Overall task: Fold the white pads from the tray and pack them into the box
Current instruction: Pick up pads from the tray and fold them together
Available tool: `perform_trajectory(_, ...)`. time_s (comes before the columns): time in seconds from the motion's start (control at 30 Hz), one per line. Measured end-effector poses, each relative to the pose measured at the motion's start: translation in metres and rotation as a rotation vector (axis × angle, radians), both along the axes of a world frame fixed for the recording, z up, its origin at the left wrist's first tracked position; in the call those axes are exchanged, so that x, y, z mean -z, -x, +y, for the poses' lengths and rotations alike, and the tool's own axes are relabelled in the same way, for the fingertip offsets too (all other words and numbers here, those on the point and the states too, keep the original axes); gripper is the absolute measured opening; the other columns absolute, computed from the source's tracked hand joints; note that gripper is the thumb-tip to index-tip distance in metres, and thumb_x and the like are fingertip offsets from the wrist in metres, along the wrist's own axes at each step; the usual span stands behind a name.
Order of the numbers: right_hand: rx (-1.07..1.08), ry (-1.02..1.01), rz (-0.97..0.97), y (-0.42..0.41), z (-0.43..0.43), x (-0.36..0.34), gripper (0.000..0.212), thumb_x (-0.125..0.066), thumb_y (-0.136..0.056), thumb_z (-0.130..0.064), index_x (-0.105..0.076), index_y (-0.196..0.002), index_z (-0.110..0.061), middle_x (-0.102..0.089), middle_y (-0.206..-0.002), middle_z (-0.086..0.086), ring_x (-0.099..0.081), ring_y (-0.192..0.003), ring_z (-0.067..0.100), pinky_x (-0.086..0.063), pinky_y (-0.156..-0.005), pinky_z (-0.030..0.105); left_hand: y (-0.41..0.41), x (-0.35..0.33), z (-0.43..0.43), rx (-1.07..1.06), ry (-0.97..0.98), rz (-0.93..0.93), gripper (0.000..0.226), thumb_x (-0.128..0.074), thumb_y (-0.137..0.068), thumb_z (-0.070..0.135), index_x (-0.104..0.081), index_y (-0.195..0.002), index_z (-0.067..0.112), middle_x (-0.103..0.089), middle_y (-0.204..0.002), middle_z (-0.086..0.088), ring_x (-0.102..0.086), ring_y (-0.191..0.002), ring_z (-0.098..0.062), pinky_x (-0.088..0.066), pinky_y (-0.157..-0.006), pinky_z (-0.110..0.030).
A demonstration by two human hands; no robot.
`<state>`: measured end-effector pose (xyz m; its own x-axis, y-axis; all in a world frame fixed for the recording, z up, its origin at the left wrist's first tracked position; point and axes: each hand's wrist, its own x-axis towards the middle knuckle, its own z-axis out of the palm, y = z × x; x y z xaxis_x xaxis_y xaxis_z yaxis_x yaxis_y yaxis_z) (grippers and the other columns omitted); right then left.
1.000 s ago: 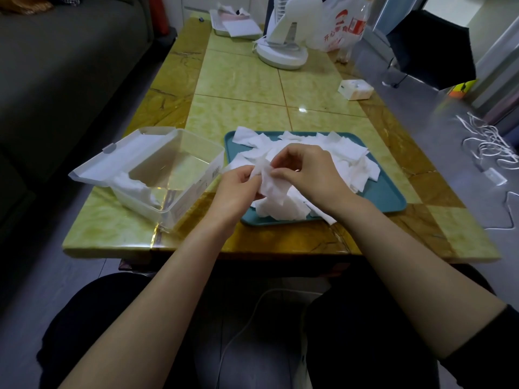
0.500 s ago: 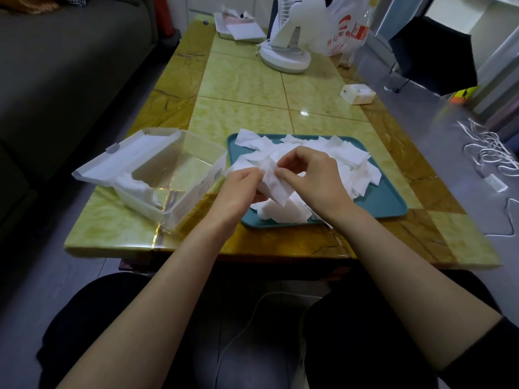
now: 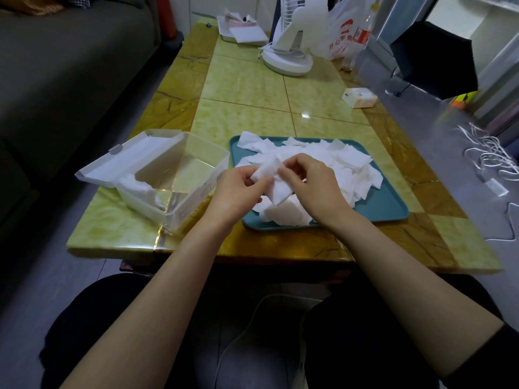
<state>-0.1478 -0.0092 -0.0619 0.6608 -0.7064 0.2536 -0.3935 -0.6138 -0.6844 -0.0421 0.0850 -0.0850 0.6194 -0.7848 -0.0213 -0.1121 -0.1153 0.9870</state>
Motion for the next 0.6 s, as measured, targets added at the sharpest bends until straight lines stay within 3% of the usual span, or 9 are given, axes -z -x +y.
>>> perform_trajectory(0.1, 0.065, 0.013, 0.027, 0.002, -0.006, 0.005, 0.015, -0.047, -0.095, -0.011, -0.06, -0.102, -0.012, -0.059, -0.096, -0.002, -0.056, -0.087, 0.011, -0.042, -0.076, 0.015, -0.005, 0.001, 0.002, -0.058, 0.028, -0.04, 0.036, -0.06, -0.08, 0.029, -0.065, -0.089, -0.006, -0.065, -0.088, -0.029, -0.062, -0.073, -0.029, -0.051, -0.079, -0.056)
perform_trajectory(0.17, 0.057, 0.012, 0.214, 0.004, -0.014, 0.013, 0.02, -0.047, -0.096, -0.014, -0.059, -0.111, -0.012, -0.059, -0.109, 0.003, -0.053, -0.094, 0.012, -0.038, -0.081, 0.02, -0.011, 0.003, 0.003, -0.129, 0.047, -0.065, 0.042, -0.056, -0.072, 0.035, -0.062, -0.084, -0.005, -0.062, -0.084, -0.03, -0.055, -0.07, -0.022, -0.051, -0.077, -0.057)
perform_trajectory(0.3, -0.134, 0.069, 0.533, 0.009, -0.009, 0.028, 0.053, -0.065, -0.082, -0.042, -0.051, -0.127, -0.017, -0.053, -0.127, 0.004, -0.05, -0.113, 0.018, -0.039, -0.092, 0.029, -0.019, 0.003, 0.003, -0.204, 0.051, -0.068, 0.038, -0.055, -0.071, 0.033, -0.062, -0.079, -0.003, -0.061, -0.079, -0.028, -0.056, -0.07, -0.025, -0.052, -0.075, -0.058)
perform_trajectory(0.37, -0.154, 0.109, 0.592, 0.009, -0.004, 0.029, 0.063, -0.071, -0.078, -0.04, -0.047, -0.131, -0.017, -0.048, -0.13, 0.005, -0.046, -0.118, 0.022, -0.037, -0.094, 0.031, -0.019, 0.002, 0.003, -0.21, 0.048, -0.06, 0.037, -0.056, -0.071, 0.032, -0.062, -0.079, -0.003, -0.062, -0.08, -0.028, -0.055, -0.069, -0.023, -0.052, -0.076, -0.058)
perform_trajectory(0.5, -0.085, 0.154, 0.531, 0.009, -0.006, 0.027, 0.042, -0.068, -0.081, -0.02, -0.052, -0.119, -0.016, -0.055, -0.119, 0.006, -0.053, -0.107, 0.024, -0.041, -0.084, 0.03, -0.018, 0.001, 0.004, -0.195, 0.039, -0.05, 0.039, -0.055, -0.071, 0.031, -0.061, -0.081, -0.006, -0.061, -0.082, -0.029, -0.053, -0.069, -0.022, -0.051, -0.076, -0.055)
perform_trajectory(0.6, -0.028, 0.169, 0.44, 0.012, -0.012, 0.024, 0.026, -0.066, -0.083, -0.019, -0.054, -0.105, -0.015, -0.058, -0.107, 0.004, -0.055, -0.098, 0.021, -0.043, -0.082, 0.032, -0.019, 0.0, 0.005, -0.192, 0.037, -0.052, 0.038, -0.055, -0.072, 0.031, -0.062, -0.082, -0.005, -0.062, -0.083, -0.028, -0.052, -0.068, -0.019, -0.052, -0.075, -0.055)
